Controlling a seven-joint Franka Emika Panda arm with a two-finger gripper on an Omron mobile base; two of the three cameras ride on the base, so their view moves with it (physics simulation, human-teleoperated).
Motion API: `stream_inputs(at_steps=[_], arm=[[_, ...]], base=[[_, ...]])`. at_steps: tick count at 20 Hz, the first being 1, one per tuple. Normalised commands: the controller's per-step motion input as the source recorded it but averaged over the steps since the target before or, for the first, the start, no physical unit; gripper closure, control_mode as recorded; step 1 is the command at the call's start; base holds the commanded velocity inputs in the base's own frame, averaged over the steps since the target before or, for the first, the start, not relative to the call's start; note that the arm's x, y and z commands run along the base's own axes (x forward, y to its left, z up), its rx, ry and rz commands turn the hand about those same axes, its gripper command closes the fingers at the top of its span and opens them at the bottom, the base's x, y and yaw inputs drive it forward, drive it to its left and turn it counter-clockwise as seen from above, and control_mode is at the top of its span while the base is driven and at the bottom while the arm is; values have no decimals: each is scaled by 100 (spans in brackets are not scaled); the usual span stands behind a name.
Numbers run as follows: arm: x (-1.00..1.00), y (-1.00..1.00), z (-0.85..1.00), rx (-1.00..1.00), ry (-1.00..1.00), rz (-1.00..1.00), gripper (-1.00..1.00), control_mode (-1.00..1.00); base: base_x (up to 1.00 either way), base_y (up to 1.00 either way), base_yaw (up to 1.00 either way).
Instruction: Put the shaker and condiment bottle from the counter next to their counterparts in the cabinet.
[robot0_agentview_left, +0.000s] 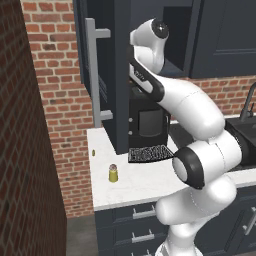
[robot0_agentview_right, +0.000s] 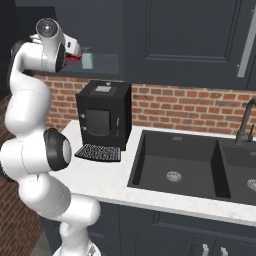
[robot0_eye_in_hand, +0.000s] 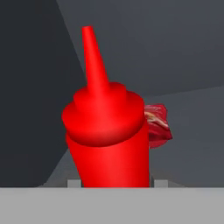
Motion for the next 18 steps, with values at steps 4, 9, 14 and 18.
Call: stream_inputs(at_steps=[4,9,14,18], arm=[[24,12,0,-9,0,0,100,-100],[3,25,0,-10,0,-1,100,-100],[15,11,-2,-7,0,-1,100,-100],[33,0,-17,-4,0,0,100,-100]], base=[[0,0,0],[0,0,0],[0,0,0],[0,0,0]])
